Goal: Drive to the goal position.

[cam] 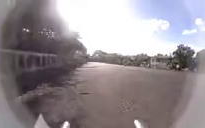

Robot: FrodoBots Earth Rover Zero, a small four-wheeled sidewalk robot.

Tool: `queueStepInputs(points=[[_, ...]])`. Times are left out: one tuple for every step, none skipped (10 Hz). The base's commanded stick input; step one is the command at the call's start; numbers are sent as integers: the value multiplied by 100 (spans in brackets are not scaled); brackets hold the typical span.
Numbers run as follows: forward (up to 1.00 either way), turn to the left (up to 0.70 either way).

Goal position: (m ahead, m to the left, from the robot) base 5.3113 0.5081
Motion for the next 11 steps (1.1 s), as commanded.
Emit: queueStepInputs(points=[[70, -3], [70, 0], [70, 0], [70, 0], [70, 0], [70, 0], [70, 0], [70, 0], [70, 0], [70, 0], [70, 0]])
